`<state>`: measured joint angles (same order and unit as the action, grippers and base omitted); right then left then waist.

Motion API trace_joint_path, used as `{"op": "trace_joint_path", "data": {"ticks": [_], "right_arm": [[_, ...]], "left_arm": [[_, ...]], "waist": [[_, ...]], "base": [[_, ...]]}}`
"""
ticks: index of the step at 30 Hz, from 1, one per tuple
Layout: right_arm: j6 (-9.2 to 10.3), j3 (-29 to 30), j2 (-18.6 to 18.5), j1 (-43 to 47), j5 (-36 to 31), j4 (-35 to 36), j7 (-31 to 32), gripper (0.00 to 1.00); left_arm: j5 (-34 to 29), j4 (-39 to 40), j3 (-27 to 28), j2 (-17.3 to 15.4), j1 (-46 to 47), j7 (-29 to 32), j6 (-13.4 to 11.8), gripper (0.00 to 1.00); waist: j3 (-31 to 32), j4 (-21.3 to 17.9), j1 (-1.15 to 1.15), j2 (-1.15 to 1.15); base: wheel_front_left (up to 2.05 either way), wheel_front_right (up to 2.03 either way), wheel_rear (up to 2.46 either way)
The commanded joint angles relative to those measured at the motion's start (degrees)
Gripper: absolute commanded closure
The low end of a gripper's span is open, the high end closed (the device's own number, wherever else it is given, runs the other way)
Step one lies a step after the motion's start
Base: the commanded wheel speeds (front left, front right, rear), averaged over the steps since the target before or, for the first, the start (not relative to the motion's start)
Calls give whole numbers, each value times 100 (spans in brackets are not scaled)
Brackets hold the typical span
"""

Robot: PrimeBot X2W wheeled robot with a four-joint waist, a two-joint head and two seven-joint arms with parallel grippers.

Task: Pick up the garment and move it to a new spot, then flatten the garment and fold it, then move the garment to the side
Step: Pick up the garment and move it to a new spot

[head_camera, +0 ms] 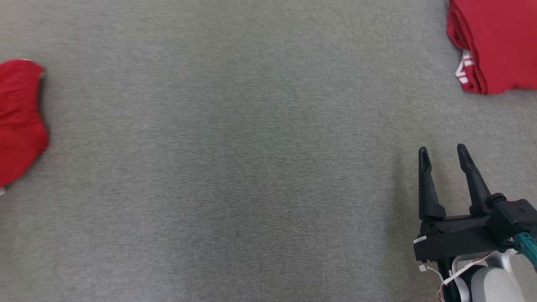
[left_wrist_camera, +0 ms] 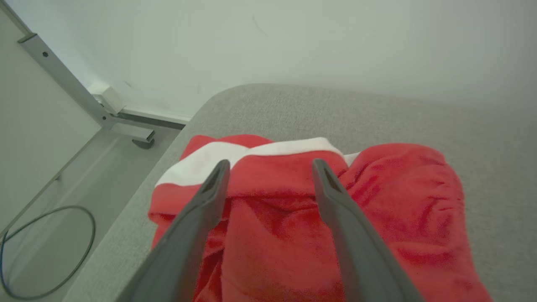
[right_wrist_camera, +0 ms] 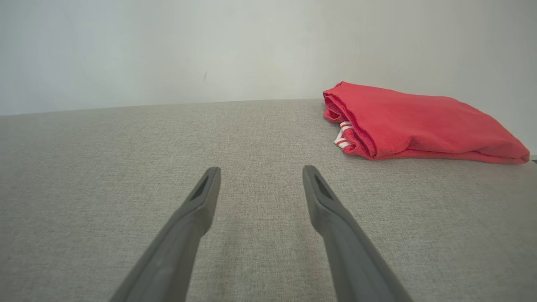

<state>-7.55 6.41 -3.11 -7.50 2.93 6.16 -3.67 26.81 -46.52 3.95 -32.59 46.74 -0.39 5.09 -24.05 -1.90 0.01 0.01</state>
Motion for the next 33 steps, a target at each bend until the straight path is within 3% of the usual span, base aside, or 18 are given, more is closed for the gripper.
{"op": "trace_joint_path", "data": {"ticks": [1,10,11,12,19,24,33], "right_arm": [[15,3,22,-68,-18,-2,-36,0],[15,-51,29,-82,-51,-68,2,0],[15,-46,30,-69,-59,-66,18,0],[15,-44,31,-59,-66,-65,34,0],[15,-16,30,16,-43,-91,67,0],[15,-18,30,88,19,-181,47,0],[15,-104,32,190,160,-427,-50,0]], "left_arm": [[11,-166,-16,-39,94,104,31,0],[431,-1762,-181,46,317,1723,188,0],[473,-1825,-170,57,349,1799,185,62],[471,-1826,-195,53,372,1775,189,100],[464,-1555,-81,23,655,453,81,100],[305,-1122,-195,85,894,-518,134,100],[203,59,-605,400,1324,-1088,203,100]], "waist": [[-341,-339,-1,-1],[-158,-315,-1,-1],[-130,-311,-1,-1],[-103,-310,-1,-1],[221,-230,-1,-1],[548,-189,-1,-1],[979,-244,-1,-1]], "base": [[0,0,0],[0,0,0],[0,0,0],[0,0,0],[0,0,0],[0,0,0],[0,0,0]]}}
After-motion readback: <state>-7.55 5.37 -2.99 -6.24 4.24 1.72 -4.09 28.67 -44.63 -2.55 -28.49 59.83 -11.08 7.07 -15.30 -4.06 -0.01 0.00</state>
